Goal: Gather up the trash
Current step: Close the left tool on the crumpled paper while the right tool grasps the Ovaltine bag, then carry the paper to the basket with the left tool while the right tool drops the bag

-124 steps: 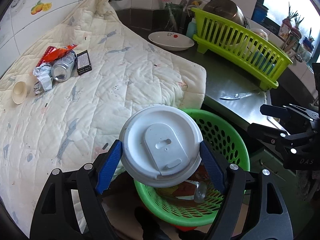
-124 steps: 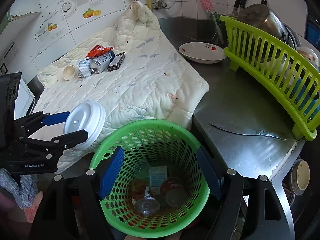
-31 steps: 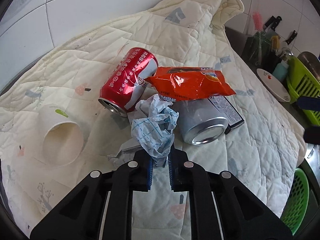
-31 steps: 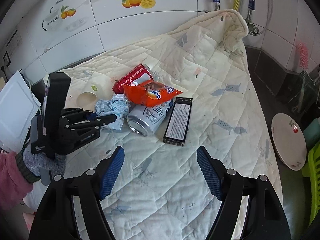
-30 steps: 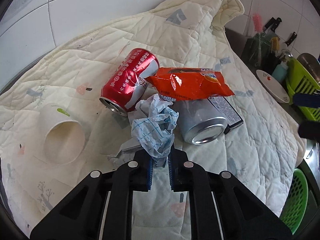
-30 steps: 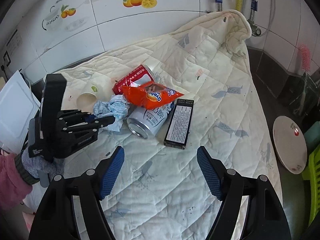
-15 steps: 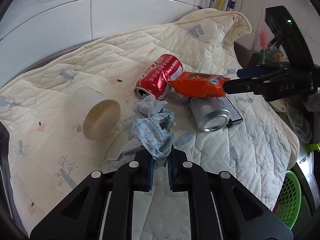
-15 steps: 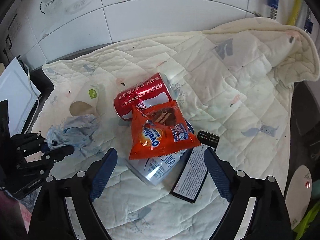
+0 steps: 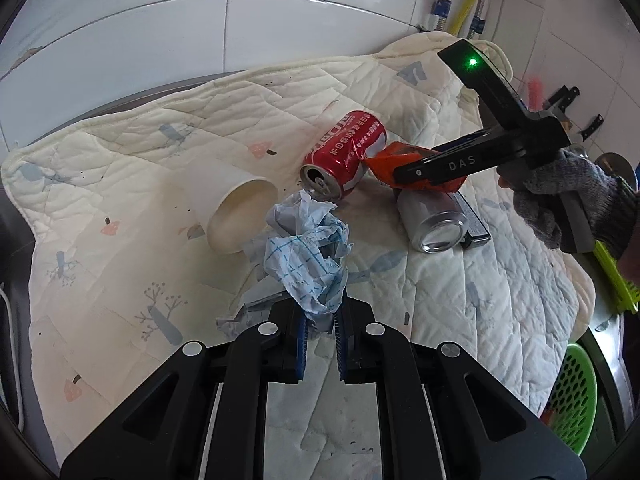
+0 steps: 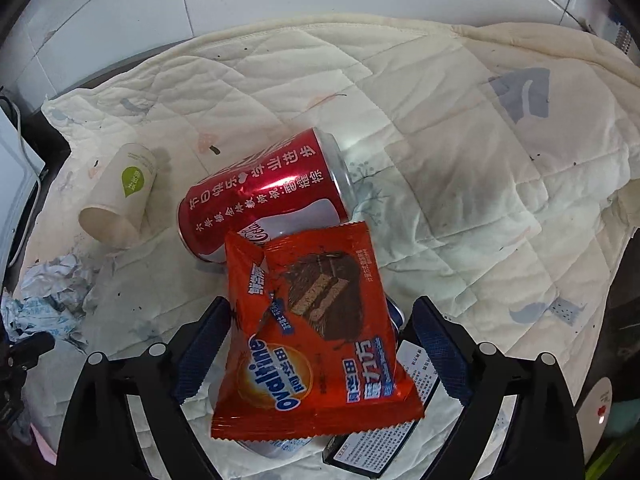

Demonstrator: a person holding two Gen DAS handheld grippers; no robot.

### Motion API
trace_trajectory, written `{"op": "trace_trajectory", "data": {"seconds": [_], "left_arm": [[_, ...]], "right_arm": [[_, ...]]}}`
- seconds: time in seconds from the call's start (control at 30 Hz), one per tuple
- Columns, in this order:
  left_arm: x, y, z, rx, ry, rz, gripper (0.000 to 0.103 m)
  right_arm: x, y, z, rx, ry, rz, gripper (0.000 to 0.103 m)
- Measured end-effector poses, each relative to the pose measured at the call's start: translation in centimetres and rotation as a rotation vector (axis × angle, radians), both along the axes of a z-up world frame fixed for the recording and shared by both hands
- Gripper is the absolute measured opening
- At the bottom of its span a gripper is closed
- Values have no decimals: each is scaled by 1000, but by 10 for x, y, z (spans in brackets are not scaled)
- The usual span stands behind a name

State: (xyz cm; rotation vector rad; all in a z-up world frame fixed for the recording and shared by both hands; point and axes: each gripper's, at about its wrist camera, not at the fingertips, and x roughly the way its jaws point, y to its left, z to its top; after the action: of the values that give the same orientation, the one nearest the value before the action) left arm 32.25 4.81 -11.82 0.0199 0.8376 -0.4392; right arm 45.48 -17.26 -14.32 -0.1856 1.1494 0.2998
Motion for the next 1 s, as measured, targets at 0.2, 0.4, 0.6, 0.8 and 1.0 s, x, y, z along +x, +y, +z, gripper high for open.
{"op": "trace_trajectory", "data": {"seconds": [0.2, 0.4, 0.6, 0.8, 1.0], "left_arm": [[-4, 4, 4, -14, -2, 19, 10], [-19, -3, 18, -32, -28, 10, 10], [-47, -18, 31, -57, -44, -12, 10], [-87, -37, 44, -68, -68, -45, 10], [-139, -55, 53, -90, -77, -75, 10]], "right_arm": [[-7, -7, 7, 43, -23, -40, 60], [-45, -20, 34, 108, -89, -61, 58], [-110, -32, 63, 169, -153, -75, 58], [-191, -44, 75, 218, -185, -88, 59], [-275, -55, 77, 198, -214, -98, 59]]}}
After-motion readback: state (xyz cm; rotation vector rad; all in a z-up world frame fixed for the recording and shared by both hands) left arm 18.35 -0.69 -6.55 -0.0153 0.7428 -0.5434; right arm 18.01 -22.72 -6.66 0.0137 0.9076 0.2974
